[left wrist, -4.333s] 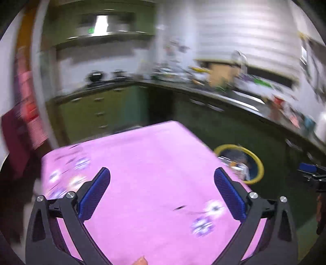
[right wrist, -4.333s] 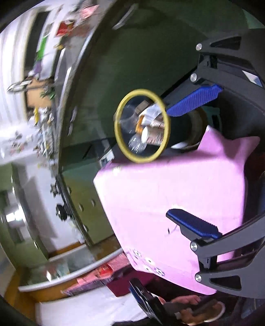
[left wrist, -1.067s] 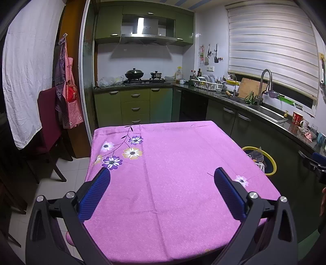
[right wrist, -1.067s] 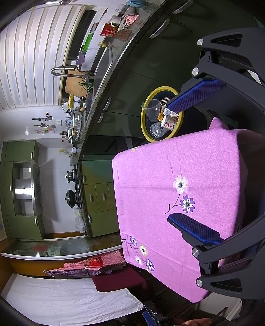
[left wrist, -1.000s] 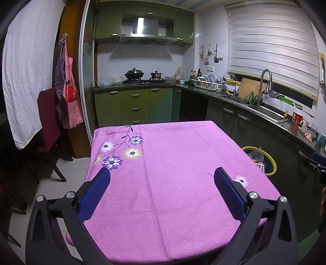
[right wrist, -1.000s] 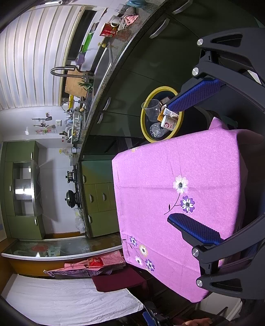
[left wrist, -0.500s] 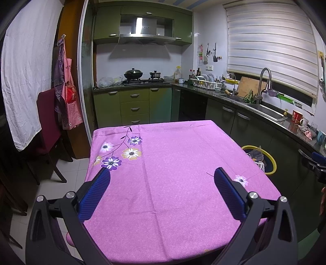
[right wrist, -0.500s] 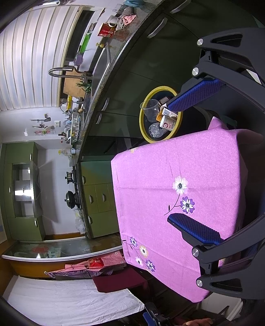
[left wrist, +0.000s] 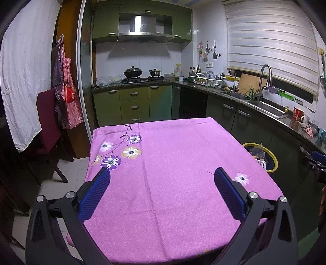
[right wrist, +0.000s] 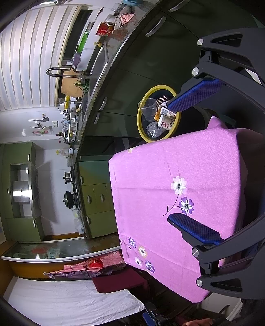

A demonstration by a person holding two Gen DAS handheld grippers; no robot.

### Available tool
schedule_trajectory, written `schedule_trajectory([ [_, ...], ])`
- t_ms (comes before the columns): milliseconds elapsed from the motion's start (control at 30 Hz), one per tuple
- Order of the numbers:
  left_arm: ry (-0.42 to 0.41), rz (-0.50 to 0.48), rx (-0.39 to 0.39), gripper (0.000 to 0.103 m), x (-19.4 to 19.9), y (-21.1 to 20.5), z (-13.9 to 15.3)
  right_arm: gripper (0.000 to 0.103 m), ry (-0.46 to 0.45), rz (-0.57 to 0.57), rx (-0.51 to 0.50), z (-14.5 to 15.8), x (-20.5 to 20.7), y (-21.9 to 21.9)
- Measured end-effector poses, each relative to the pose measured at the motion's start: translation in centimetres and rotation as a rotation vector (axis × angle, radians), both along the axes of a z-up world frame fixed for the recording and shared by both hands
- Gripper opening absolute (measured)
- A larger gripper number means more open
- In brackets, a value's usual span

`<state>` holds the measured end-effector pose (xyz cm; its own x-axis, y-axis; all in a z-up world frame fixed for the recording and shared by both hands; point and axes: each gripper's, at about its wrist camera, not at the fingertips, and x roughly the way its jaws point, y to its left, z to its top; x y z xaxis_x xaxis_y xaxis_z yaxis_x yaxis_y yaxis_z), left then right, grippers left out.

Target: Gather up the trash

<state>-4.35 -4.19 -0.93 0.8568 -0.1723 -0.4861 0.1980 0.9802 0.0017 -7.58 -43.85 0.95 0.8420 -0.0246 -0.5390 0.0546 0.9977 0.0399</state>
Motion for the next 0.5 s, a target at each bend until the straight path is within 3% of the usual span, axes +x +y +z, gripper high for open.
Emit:
schedule_trajectory([
  [500, 0.008, -0.018, 0.009, 0.097, 0.28, -0.10, -0.23, 0.098, 0.009, -0.002, 0.001, -0.06, 0.33, 0.11],
])
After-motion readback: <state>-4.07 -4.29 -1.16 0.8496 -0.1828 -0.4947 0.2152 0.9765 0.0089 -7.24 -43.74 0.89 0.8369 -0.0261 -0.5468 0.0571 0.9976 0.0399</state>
